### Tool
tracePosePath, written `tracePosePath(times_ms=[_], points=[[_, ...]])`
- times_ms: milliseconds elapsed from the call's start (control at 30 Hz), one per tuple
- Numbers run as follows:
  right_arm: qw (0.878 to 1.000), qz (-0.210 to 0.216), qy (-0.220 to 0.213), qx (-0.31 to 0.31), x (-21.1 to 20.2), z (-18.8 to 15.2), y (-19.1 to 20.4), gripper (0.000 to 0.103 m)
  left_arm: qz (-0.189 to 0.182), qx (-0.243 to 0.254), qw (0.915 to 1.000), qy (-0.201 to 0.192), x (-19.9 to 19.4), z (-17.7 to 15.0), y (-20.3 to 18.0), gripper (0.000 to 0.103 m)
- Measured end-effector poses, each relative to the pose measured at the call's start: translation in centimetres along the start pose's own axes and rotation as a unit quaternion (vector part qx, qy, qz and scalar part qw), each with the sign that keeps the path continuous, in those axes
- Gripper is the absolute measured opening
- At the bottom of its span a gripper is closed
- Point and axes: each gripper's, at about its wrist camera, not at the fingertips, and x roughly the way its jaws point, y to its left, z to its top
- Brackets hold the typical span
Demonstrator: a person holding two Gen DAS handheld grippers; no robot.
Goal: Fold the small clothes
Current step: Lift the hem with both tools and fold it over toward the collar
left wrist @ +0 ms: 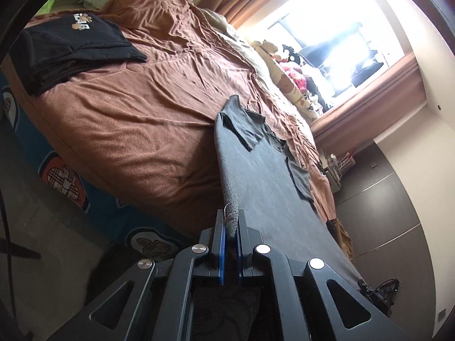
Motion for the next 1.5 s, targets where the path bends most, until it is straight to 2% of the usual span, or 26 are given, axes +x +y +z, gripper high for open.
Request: tracePosePath(times_ms=[300, 467, 600, 900, 1333, 1500], points=[[0.999, 0.015, -0.015, -0.026, -4.2, -1.6, 0.9, 0.002, -0.018, 0.011, 0.9994, -0.027, -5.1, -2.4, -0.5, 0.006], [0.999, 0.024, -0.024, -0.038, -5.4, -1.9, 1.6, 0.002, -0.025, 0.008, 0.999, -0.036, -7.1, -2.3, -0.7, 0.006], [0.998, 0.026, -0.032, -0.039, -5.4, -1.2, 1.5, 0.002, -0.017, 0.016, 0.999, -0.038, -7.2, -1.7, -1.3, 0.006], [0.998, 0.015, -0.036, -0.041, -2.0, 3.0, 1.9, 0.002, -0.011, 0.021, 0.9992, -0.031, -3.6, 2.9, -2.6, 0.006], [1.0, -0.016, -0.02, -0.018, 6.4, 11.4, 2.2, 0.002, 0.001, 0.023, 0.9997, -0.011, 5.5, 10.5, -4.4, 0.006], [1.0, -0.03, -0.005, -0.007, 10.2, 14.1, 1.5, 0.002, 0.017, 0.027, 0.9995, 0.002, 9.9, 12.9, -4.8, 0.006]])
